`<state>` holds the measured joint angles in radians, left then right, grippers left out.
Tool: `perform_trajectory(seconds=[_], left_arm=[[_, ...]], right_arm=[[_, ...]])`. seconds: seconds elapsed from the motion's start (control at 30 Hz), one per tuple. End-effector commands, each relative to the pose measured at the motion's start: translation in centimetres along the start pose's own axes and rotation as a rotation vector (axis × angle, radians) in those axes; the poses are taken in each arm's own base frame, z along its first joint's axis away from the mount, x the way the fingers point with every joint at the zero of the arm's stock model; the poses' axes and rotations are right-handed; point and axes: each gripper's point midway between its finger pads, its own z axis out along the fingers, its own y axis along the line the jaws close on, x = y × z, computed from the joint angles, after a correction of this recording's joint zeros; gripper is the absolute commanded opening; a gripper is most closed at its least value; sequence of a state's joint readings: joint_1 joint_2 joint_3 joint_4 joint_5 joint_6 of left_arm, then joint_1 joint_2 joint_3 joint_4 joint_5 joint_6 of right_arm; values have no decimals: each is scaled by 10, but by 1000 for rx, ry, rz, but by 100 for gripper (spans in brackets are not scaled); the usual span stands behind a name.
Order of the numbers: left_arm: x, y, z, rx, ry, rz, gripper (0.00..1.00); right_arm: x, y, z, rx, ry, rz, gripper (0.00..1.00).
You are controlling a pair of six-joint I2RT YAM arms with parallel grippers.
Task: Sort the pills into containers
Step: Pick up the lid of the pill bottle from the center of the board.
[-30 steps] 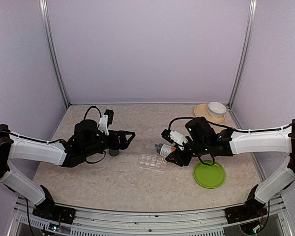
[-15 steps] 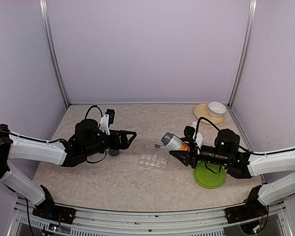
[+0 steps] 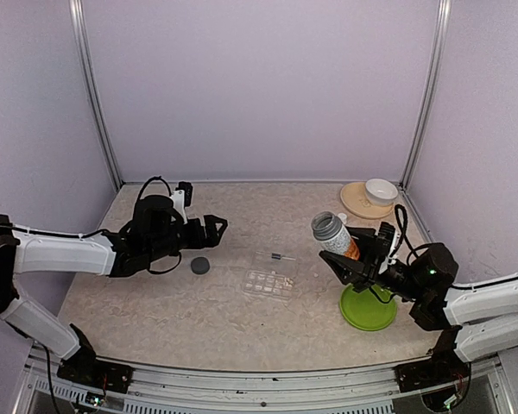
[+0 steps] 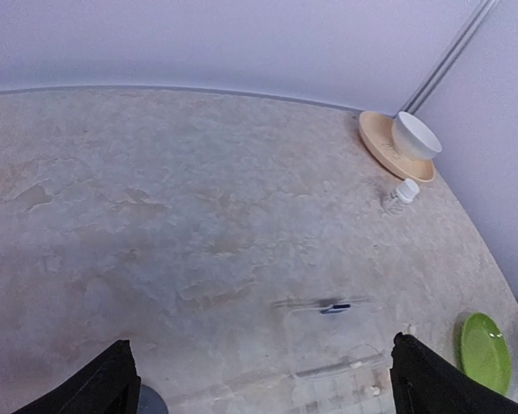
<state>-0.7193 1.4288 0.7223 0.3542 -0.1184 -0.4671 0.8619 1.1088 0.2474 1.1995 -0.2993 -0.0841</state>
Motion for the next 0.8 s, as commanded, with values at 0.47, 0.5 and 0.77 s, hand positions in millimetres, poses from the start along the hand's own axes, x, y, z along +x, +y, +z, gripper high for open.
perform_trajectory(seconds=[0.47, 0.5, 0.77], left_arm=[[75, 88, 41, -353, 307, 10, 99], [77, 88, 41, -357, 311, 12, 99], [88, 88, 41, -366, 353, 22, 96]], right_arm=[[-54, -4, -17, 28, -115, -95, 0], [-53, -3, -17, 28, -114, -92, 0], [-47, -4, -17, 34, -92, -83, 0]])
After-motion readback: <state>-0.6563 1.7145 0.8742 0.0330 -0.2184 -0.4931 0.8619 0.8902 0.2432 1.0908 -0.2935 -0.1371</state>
